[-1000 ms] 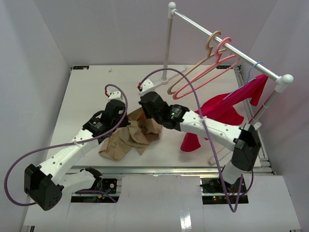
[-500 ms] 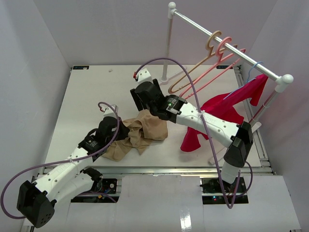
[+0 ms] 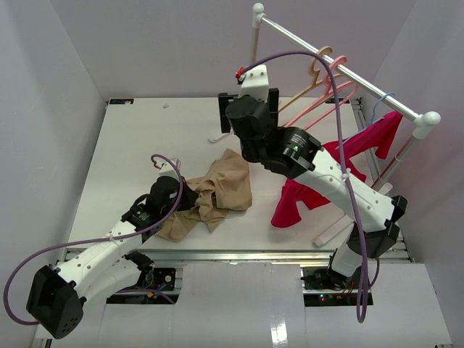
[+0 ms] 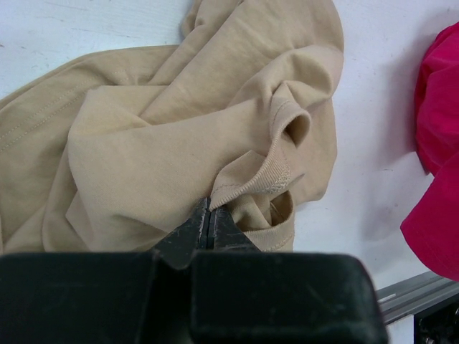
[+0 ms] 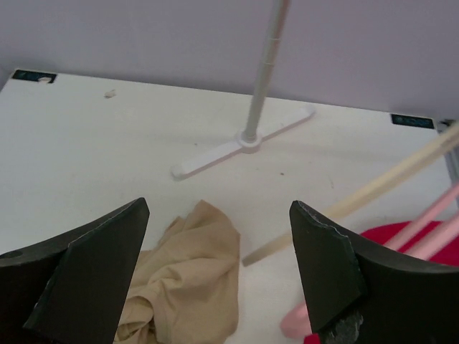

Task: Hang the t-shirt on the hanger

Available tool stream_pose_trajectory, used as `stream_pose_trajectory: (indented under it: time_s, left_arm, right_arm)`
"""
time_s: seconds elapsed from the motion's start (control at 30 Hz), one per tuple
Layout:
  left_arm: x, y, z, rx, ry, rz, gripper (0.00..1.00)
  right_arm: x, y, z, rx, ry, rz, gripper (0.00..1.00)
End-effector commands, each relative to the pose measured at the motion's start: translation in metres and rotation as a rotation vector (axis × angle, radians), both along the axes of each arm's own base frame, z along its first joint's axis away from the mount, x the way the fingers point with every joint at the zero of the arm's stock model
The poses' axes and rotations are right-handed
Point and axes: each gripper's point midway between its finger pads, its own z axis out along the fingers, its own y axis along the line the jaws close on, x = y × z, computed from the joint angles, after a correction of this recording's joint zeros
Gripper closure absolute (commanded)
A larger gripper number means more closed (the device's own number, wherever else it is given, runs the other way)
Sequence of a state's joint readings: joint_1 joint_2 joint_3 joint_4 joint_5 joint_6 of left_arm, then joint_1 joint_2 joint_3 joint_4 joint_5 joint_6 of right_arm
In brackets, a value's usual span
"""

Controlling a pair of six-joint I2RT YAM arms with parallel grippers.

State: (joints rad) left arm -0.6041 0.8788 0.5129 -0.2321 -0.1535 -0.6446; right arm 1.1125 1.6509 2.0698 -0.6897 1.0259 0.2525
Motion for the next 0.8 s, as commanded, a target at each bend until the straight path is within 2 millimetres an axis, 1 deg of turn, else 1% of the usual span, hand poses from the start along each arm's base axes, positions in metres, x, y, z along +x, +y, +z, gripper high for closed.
stream_pose_trajectory:
  time_s: [0.0,0.03,0.17,0.23,0.3,0.37,0.5,0.63,0.7,0.77]
  left_arm:
    - [-0.001,-0.007,0.009,-0.034,-0.034,-0.039,1.0]
    - [-0.001,-0.007,0.009,-0.033,-0.034,-0.042,1.0]
    - [-0.002,-0.009,0.009,-0.034,-0.035,-0.05,1.0]
    - [-0.002,-0.009,0.009,-0.033,-0.036,-0.051,1.0]
    - [-0.003,-0.009,0.009,-0.029,-0.036,-0.056,1.0]
    - [-0.002,-0.009,0.009,-0.025,-0.036,-0.054,1.0]
    - [-0.001,-0.01,0.009,-0.024,-0.036,-0.056,1.0]
    - [-0.002,-0.009,0.008,-0.021,-0.035,-0.056,1.0]
    - [-0.002,-0.009,0.009,-0.021,-0.039,-0.055,1.0]
    - [-0.002,-0.009,0.009,-0.02,-0.039,-0.055,1.0]
  right_arm:
    - [-0.006,-0.067,0.015,0.077,-0.071,-0.266,0.13]
    - [-0.006,-0.072,0.01,0.077,-0.072,-0.291,0.13]
    - [-0.006,-0.107,0.0,0.132,-0.068,-0.356,0.13]
    - [0.0,-0.123,-0.011,0.162,-0.048,-0.382,0.13]
    - [0.007,-0.134,-0.025,0.175,-0.02,-0.394,0.13]
    - [0.01,-0.139,-0.032,0.172,-0.007,-0.405,0.14]
    - [0.016,-0.149,-0.04,0.163,-0.003,-0.448,0.14]
    - [0.028,-0.145,-0.054,0.156,0.006,-0.458,0.14]
    - [0.031,-0.147,-0.058,0.155,0.007,-0.47,0.16]
    - [0.034,-0.153,-0.064,0.156,0.013,-0.489,0.18]
